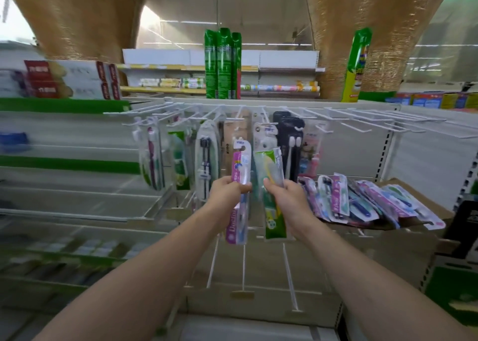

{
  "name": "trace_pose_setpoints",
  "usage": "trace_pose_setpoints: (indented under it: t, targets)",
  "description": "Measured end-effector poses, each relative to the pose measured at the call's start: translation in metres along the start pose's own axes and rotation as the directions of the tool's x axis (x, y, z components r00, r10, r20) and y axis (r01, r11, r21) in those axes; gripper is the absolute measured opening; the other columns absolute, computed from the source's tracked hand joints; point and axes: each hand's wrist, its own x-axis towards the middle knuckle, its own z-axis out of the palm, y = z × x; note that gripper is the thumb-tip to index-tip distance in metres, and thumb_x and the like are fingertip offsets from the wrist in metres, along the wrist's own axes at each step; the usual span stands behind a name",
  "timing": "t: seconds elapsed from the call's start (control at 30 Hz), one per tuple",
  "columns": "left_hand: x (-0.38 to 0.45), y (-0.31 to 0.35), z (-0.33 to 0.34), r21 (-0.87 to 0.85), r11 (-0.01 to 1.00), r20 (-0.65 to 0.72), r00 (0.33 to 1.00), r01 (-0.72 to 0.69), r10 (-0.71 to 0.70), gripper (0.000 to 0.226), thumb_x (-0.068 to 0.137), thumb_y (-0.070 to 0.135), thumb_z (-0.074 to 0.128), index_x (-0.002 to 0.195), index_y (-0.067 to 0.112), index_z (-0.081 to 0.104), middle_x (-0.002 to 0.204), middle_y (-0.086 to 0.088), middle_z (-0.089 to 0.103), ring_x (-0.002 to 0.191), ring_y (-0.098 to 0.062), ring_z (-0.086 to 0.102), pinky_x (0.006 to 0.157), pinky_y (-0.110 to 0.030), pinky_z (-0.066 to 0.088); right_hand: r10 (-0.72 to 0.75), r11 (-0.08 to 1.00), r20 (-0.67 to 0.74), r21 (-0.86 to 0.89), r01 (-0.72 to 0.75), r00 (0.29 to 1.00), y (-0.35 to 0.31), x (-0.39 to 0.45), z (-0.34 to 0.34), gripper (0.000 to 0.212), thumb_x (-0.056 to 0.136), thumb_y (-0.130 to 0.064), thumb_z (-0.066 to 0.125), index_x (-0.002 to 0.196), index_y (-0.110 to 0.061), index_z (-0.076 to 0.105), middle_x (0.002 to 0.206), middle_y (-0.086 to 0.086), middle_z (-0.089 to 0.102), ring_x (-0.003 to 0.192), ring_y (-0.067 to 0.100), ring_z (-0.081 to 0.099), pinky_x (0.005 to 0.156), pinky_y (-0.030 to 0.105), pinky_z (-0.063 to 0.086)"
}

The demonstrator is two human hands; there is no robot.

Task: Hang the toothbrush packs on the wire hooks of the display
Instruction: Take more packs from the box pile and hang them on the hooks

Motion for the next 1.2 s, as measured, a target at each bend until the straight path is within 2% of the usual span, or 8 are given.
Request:
trace_pose_setpoints:
  t: [0.1,0.27,0.43,0.57,0.67,0.87,1.07,1.2]
  targets:
    - [-0.002,0.001,-0.039,-0.027,1.0,-0.059,0.998,-0.013,0.012,0.021,0.091,0.008,0.073,0.112,0.008,0.072,0.101,-0.014,0.077,0.096,-0.034,0.074,0.089,-0.051,0.061,-0.01,1.0,0.054,-0.01,0.011,0.998,-0.004,-0.012,0.038,0.034,0.084,-0.044,0.075,0.095,-0.013,0.071,0.089,0.009,0.076,0.086,0.03,0.074,0.083,0.057,0.06]
    - [-0.006,-0.001,-0.1,-0.047,0.996,-0.171,0.983,-0.073,0.064,0.022,0.092,0.008,0.073,0.113,0.008,0.07,0.104,-0.015,0.076,0.098,-0.034,0.073,0.091,-0.053,0.059,-0.034,0.999,0.112,-0.001,0.035,0.993,-0.012,-0.025,0.097,0.028,0.088,-0.041,0.073,0.095,-0.014,0.072,0.091,0.008,0.077,0.087,0.028,0.074,0.086,0.054,0.059]
    - [-0.012,-0.001,-0.149,-0.035,0.995,-0.241,0.967,-0.093,0.082,0.026,0.094,0.009,0.072,0.118,0.012,0.064,0.106,-0.008,0.072,0.096,-0.026,0.07,0.076,-0.04,0.059,-0.056,0.997,0.16,-0.042,0.063,0.986,-0.023,-0.028,0.147,0.026,0.084,-0.045,0.074,0.085,-0.019,0.069,0.084,0.008,0.075,0.084,0.031,0.074,0.083,0.058,0.059]
    - [-0.007,0.004,-0.175,-0.013,0.994,-0.274,0.957,-0.105,0.097,0.036,0.094,0.01,0.071,0.129,0.011,0.063,0.11,-0.008,0.072,0.1,-0.027,0.071,0.094,-0.051,0.058,-0.063,0.995,0.186,-0.063,0.076,0.98,-0.036,-0.019,0.176,0.027,0.089,-0.041,0.073,0.086,-0.015,0.069,0.09,0.014,0.075,0.088,0.037,0.072,0.084,0.058,0.058]
    - [-0.003,0.008,-0.186,0.01,0.994,-0.297,0.949,-0.11,0.109,0.036,0.094,0.011,0.071,0.128,0.013,0.063,0.111,-0.007,0.073,0.102,-0.028,0.071,0.096,-0.053,0.057,-0.051,0.994,0.18,-0.082,0.067,0.982,-0.041,-0.007,0.192,0.031,0.086,-0.047,0.072,0.086,-0.016,0.07,0.089,0.011,0.075,0.085,0.031,0.073,0.085,0.055,0.059]
    - [0.015,0.014,-0.2,0.051,0.991,-0.325,0.936,-0.123,0.133,0.035,0.094,0.012,0.071,0.129,0.012,0.063,0.11,-0.007,0.073,0.098,-0.025,0.072,0.083,-0.04,0.059,-0.032,0.996,0.187,-0.077,0.047,0.982,-0.04,0.019,0.211,0.047,0.071,-0.061,0.069,0.084,-0.015,0.071,0.082,0.007,0.076,0.08,0.029,0.074,0.082,0.055,0.06]
    - [0.034,0.02,-0.2,0.069,0.987,-0.338,0.928,-0.142,0.158,0.032,0.095,0.01,0.07,0.126,0.013,0.063,0.107,-0.005,0.073,0.098,-0.022,0.071,0.082,-0.037,0.058,-0.044,0.995,0.163,-0.077,0.058,0.986,-0.033,0.033,0.215,0.032,0.084,-0.049,0.071,0.085,-0.017,0.069,0.084,0.005,0.075,0.082,0.026,0.073,0.083,0.053,0.06]
    - [0.045,0.021,-0.198,0.078,0.983,-0.355,0.917,-0.167,0.184,0.031,0.094,0.009,0.071,0.124,0.011,0.064,0.106,-0.005,0.073,0.096,-0.022,0.071,0.079,-0.036,0.058,-0.03,0.995,0.151,-0.086,0.044,0.988,-0.025,0.044,0.219,0.041,0.082,-0.055,0.069,0.089,-0.015,0.069,0.085,0.006,0.075,0.081,0.027,0.073,0.083,0.053,0.06]
